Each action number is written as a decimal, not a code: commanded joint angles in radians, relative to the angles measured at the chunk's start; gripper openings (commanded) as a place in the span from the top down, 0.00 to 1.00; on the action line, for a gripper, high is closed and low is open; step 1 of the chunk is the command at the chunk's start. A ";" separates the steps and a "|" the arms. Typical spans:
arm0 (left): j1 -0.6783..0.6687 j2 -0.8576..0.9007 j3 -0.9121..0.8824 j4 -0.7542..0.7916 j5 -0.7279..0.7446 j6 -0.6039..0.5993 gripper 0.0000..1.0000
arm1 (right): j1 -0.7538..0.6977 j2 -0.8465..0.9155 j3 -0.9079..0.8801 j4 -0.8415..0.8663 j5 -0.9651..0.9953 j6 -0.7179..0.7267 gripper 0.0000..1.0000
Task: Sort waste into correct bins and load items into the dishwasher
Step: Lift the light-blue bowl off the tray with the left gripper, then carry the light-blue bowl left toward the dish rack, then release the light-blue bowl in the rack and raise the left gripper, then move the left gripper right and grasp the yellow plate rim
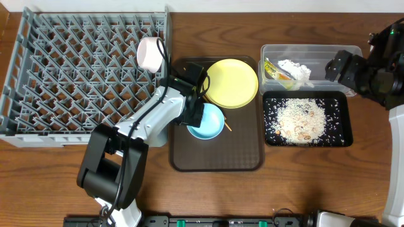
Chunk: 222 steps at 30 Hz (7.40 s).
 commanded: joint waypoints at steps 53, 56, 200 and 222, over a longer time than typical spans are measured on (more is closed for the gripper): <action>0.010 -0.349 0.077 0.032 -1.080 0.179 0.92 | -0.005 0.003 0.000 -0.001 0.003 -0.008 0.01; 0.022 -0.314 0.064 0.076 -1.209 0.177 0.93 | -0.005 0.003 0.000 -0.001 0.003 -0.008 0.01; 0.026 0.483 0.588 0.088 0.085 -0.227 0.28 | -0.005 0.003 0.000 -0.001 0.003 -0.008 0.01; -0.008 0.408 0.586 0.060 0.063 -0.228 0.38 | -0.005 0.003 0.000 -0.001 0.003 -0.008 0.01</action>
